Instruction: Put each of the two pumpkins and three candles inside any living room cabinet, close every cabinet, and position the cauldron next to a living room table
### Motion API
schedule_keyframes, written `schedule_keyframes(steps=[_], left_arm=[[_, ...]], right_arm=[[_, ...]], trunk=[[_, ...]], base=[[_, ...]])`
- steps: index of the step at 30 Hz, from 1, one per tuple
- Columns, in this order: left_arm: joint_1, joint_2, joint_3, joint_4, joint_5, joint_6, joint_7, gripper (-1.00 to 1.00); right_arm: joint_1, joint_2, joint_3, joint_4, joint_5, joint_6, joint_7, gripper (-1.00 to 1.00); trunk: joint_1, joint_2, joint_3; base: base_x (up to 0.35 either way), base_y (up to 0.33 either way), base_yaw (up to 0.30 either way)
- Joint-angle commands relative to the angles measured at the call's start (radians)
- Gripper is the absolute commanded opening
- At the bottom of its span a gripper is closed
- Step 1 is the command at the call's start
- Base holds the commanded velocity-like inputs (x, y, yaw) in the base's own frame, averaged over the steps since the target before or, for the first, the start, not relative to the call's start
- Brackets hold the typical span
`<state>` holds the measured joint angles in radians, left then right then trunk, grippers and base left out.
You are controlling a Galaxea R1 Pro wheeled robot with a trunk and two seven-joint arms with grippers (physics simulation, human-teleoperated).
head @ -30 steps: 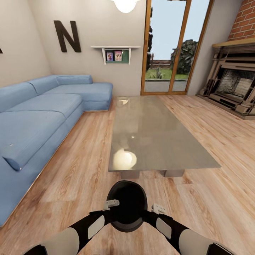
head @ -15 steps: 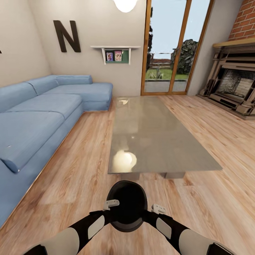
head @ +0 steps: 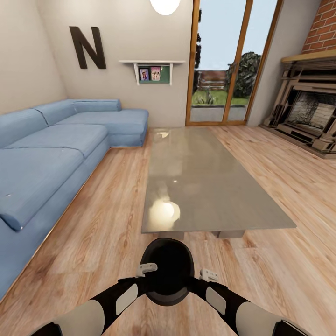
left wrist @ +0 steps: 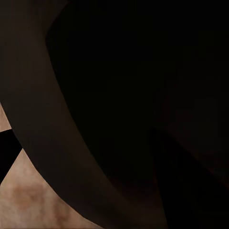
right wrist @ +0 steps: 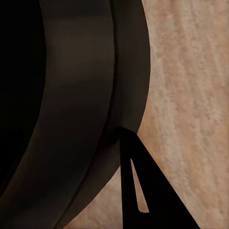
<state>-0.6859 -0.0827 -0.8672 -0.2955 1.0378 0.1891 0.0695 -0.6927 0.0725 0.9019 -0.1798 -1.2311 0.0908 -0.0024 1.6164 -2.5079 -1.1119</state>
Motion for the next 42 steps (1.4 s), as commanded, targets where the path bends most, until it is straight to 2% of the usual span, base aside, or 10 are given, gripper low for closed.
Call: schedule_keyframes(steps=[1, 4, 17, 22, 27, 36, 37, 42], left_arm=[[-0.001, 0.008, 0.008, -0.001, -0.013, 0.003, 0.01, -1.0], [-0.001, 0.008, 0.008, -0.001, -0.013, 0.003, 0.01, -1.0], [-0.001, 0.008, 0.008, -0.001, -0.013, 0.003, 0.01, -1.0], [-0.001, 0.008, 0.008, -0.001, -0.013, 0.003, 0.01, -1.0], [-0.001, 0.008, 0.008, -0.001, -0.013, 0.003, 0.01, -1.0], [-0.001, 0.008, 0.008, -0.001, -0.013, 0.003, 0.01, -1.0], [-0.001, 0.008, 0.008, -0.001, -0.013, 0.003, 0.01, -1.0], [-0.001, 0.008, 0.008, -0.001, -0.012, 0.003, 0.01, -1.0]], right_arm=[[-0.001, 0.0, 0.009, -0.003, -0.008, 0.003, -0.002, -1.0], [-0.001, -0.001, 0.009, -0.003, -0.008, 0.003, -0.002, -1.0], [-0.001, -0.002, 0.008, -0.004, -0.008, 0.002, -0.002, -1.0], [-0.001, -0.002, 0.008, -0.004, -0.008, 0.002, -0.002, -1.0], [-0.001, -0.002, 0.008, -0.004, -0.008, 0.001, -0.002, -1.0], [-0.001, -0.002, 0.008, -0.004, -0.008, 0.001, -0.002, -1.0], [-0.001, -0.002, 0.009, -0.004, -0.008, 0.001, -0.002, 1.0], [-0.001, -0.002, 0.009, -0.004, -0.008, 0.001, -0.002, 1.0]], trunk=[[0.0, 0.0, -0.001], [0.0, 0.0, -0.001], [0.006, -0.003, -0.051], [0.006, -0.003, -0.051], [0.008, -0.005, -0.07], [0.008, -0.005, -0.07], [0.008, -0.005, -0.07], [0.008, -0.005, -0.07]], base=[[0.007, 0.0, 0.0], [0.003, 0.0, 0.0], [0.0, 0.0, 0.0], [0.0, 0.0, 0.0], [0.0, 0.0, 0.0], [0.0, 0.0, 0.0], [0.0, 0.0, 0.0], [0.0, 0.0, 0.0]])
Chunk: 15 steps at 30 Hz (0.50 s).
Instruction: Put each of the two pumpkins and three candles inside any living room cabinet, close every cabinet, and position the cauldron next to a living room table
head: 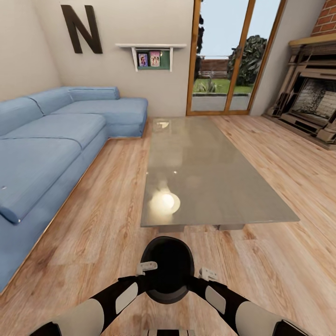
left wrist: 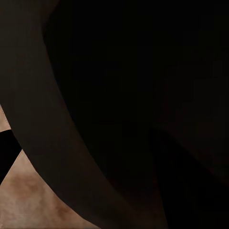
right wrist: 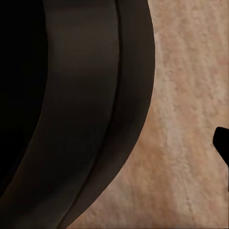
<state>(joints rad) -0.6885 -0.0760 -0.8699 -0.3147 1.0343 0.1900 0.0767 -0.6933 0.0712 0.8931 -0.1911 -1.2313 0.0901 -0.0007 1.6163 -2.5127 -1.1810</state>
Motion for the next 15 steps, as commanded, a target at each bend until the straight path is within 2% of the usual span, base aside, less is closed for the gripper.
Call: schedule_keyframes(steps=[1, 12, 15], left_arm=[[0.001, 0.001, 0.011, 0.019, -0.009, 0.002, 0.003, 1.0], [0.001, 0.001, 0.011, 0.019, -0.008, 0.002, 0.003, 1.0], [0.001, 0.001, 0.011, 0.019, -0.008, 0.002, 0.003, 1.0]], right_arm=[[0.0, -0.001, 0.018, 0.007, -0.008, 0.002, -0.004, 1.0], [0.0, -0.001, 0.017, 0.007, -0.008, 0.002, -0.004, 1.0], [0.0, -0.001, 0.017, 0.007, -0.008, 0.003, -0.004, 1.0]], trunk=[[0.008, 0.0, -0.001], [0.008, 0.0, -0.001], [0.007, 0.001, 0.01]], base=[[0.0, 0.0, 0.0], [0.0, 0.0, 0.0], [0.0, 0.0, 0.0]])
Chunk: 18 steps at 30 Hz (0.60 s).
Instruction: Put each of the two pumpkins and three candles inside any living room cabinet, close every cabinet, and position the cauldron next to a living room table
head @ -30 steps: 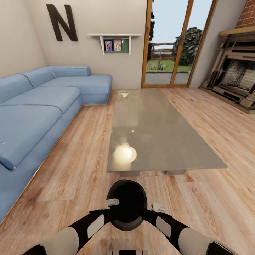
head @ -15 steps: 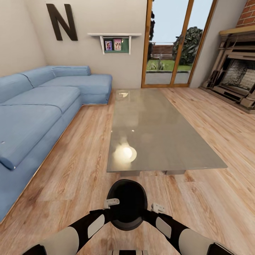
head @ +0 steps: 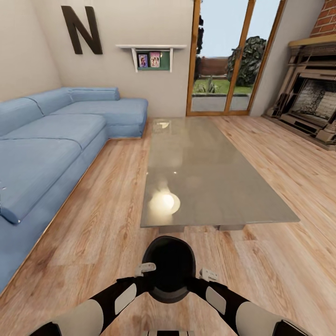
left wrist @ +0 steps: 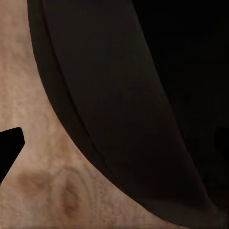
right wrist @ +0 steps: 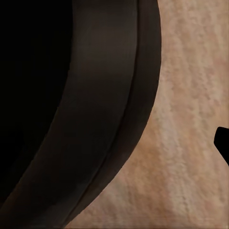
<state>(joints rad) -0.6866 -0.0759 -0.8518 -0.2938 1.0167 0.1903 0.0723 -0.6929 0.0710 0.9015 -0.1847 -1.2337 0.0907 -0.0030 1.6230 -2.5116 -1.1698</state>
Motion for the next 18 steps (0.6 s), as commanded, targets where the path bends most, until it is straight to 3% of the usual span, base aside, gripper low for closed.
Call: schedule_keyframes(steps=[1, 18], left_arm=[[-0.001, 0.001, -0.007, -0.002, 0.009, 0.002, 0.007, 1.0], [-0.001, 0.001, -0.012, -0.001, 0.01, 0.012, 0.007, 1.0]], right_arm=[[0.0, 0.0, 0.008, 0.001, -0.006, 0.002, -0.002, 1.0], [0.0, 0.0, 0.008, 0.001, -0.006, 0.004, -0.002, 1.0]], trunk=[[-0.001, 0.0, 0.003], [-0.008, 0.004, 0.069]], base=[[0.0, 0.0, 0.0], [0.0, 0.0, 0.0]])
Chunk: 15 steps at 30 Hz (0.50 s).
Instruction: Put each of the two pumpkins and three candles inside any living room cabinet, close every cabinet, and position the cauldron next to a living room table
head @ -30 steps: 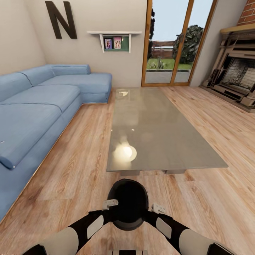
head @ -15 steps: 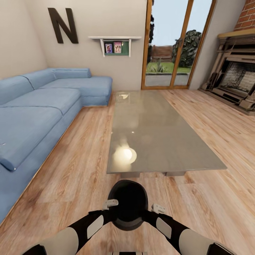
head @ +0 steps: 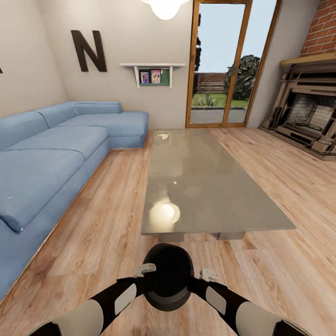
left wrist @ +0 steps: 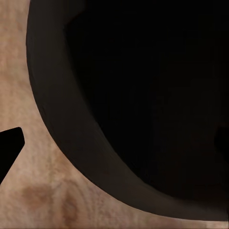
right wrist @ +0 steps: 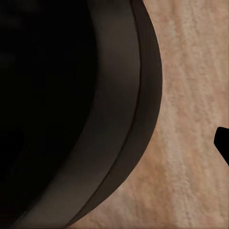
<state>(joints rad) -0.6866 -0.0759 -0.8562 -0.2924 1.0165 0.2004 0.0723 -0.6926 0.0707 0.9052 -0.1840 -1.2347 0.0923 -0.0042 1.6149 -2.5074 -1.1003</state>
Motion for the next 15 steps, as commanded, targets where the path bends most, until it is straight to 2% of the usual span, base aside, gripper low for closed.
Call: schedule_keyframes(steps=[1, 15], left_arm=[[-0.001, 0.001, -0.007, -0.003, 0.01, 0.003, 0.007, 1.0], [-0.001, -0.004, -0.007, -0.004, 0.01, 0.007, 0.007, 1.0]], right_arm=[[-0.001, 0.0, 0.004, 0.0, -0.005, 0.002, 0.0, 1.0], [-0.001, 0.0, 0.004, 0.0, -0.005, 0.003, -0.001, 1.0]], trunk=[[-0.001, 0.0, 0.003], [-0.007, 0.003, 0.057]], base=[[0.0, 0.0, 0.0], [-0.01, 0.0, 0.0]])
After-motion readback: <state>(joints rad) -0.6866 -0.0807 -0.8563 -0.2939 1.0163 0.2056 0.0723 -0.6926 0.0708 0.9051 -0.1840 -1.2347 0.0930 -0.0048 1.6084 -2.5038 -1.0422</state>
